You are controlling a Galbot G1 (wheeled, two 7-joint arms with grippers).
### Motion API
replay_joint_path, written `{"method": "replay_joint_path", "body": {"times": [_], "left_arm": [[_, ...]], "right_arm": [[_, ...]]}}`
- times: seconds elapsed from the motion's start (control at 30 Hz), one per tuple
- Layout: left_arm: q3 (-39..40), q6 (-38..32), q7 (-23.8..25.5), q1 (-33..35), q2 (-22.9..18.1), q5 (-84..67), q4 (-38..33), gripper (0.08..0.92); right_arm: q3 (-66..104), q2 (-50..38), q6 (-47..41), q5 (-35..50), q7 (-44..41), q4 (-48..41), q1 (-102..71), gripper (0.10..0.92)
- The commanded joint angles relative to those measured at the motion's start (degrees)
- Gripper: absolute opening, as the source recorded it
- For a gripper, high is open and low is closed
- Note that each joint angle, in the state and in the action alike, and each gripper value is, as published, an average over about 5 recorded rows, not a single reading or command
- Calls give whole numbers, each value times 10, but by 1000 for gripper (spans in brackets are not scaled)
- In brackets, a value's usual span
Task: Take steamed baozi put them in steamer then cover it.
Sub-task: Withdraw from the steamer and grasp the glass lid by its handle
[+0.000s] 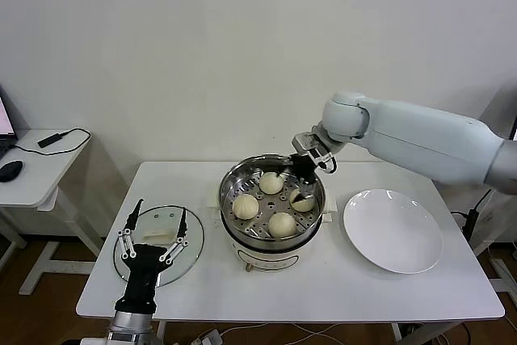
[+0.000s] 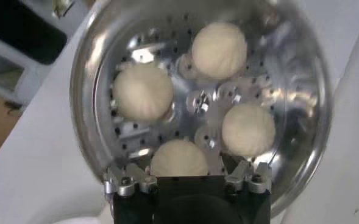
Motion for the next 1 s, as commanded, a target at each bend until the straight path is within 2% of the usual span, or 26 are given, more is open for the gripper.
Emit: {"method": "replay_joint_path", "body": {"times": [0.03,0.17,0.3,0.5,0.7,1.0], "left_arm": [[3,23,-28,-35,22,91,11,823],[9,47,-53,-55,34,163,27,823],[8,45,-57,-72,40,267,57,823],[0,31,-36,-90,52,418,105,823],[-25,72,-5,-91,85,577,139,823],[-31,95,6,-109,111,725,206,823]], "right_arm": [[260,-79,94,22,626,119,-258,823],[420,-73,137,-10,743,126,-425,823],[614,-48,181,-34,783,128,-591,823],[827,-3,221,-56,765,147,-797,823],[975,39,245,-64,729,180,-946,823],[1055,93,283,-73,683,219,-1084,823]]}}
